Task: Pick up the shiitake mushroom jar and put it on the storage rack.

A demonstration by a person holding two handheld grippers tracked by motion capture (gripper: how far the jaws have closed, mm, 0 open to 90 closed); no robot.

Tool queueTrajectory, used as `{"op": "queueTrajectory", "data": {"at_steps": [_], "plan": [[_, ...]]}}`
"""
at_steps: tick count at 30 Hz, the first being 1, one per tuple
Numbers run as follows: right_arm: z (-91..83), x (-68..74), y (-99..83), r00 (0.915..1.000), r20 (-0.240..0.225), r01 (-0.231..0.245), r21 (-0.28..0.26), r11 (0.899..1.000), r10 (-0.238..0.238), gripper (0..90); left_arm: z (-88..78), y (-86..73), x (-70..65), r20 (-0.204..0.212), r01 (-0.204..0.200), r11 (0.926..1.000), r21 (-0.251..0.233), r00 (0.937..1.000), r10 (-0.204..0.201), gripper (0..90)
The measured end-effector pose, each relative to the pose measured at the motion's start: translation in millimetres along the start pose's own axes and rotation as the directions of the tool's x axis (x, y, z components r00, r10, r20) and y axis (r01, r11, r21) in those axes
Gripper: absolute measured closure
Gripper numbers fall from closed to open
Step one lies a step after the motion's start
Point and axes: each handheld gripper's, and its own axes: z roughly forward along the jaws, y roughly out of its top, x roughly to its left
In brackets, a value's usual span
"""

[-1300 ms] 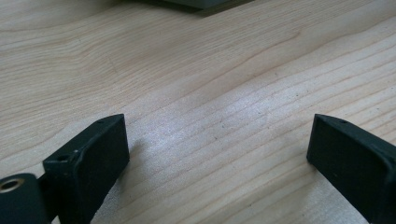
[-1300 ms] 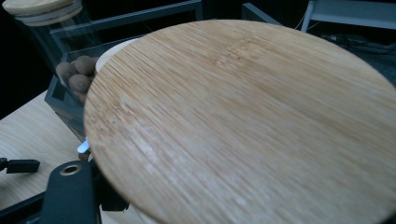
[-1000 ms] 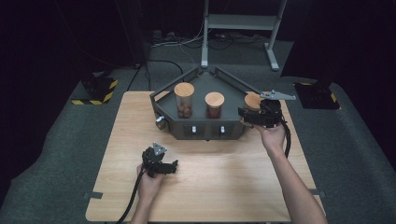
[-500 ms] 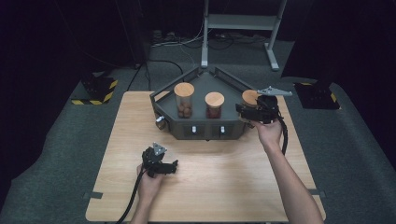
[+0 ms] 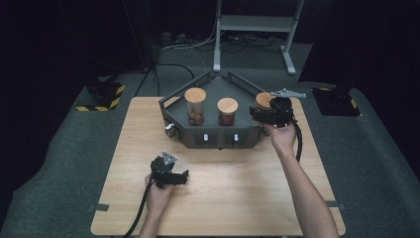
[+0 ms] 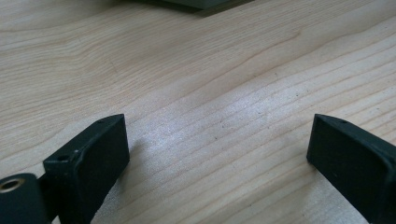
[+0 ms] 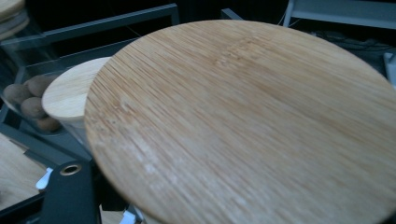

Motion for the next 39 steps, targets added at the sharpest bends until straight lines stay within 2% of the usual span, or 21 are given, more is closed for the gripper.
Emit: {"op": "queueTrajectory", "data": {"at_steps": [17, 24, 30, 32, 33, 39], "plan": [[18.6, 6.3, 7.2, 0.9999, 0.005, 0.013, 0.005, 1.000, -0.013, 25.2, 0.0, 0.0, 0.0, 0.000, 0.000, 1.0000, 0.000, 1.0000, 0.000, 5.8], [28.7, 2.5, 4.2, 0.9998, 0.021, -0.006, 0.017, 1.000, 0.006, 25.2, 0.0, 0.0, -0.1, 0.000, 0.000, 1.0000, 0.000, 1.0000, 0.000, 5.8], [35.1, 2.6, 3.1, 0.9995, 0.031, 0.000, 0.021, 1.000, -0.001, 25.2, 0.0, 0.0, -0.1, -0.001, 0.000, 1.0000, 0.000, 1.0000, 0.000, 5.8], [38.1, 3.0, 1.8, 0.9990, 0.045, 0.003, 0.022, 1.000, -0.004, 25.2, 0.0, 0.0, -0.2, -0.003, -0.001, 1.0000, 0.000, 1.0000, 0.001, 5.8], [40.9, 3.7, 0.6, 0.9973, 0.073, 0.006, 0.017, 1.000, -0.007, 25.2, 0.0, 0.0, -0.3, -0.004, 0.000, 1.0000, 0.000, 1.0000, 0.000, 5.8], [50.0, 4.1, -1.8, 0.9960, 0.089, -0.004, 0.007, 1.000, 0.003, 25.2, 0.0, 0.0, -0.3, -0.004, 0.000, 1.0000, 0.000, 1.0000, 0.000, 5.8]]}}
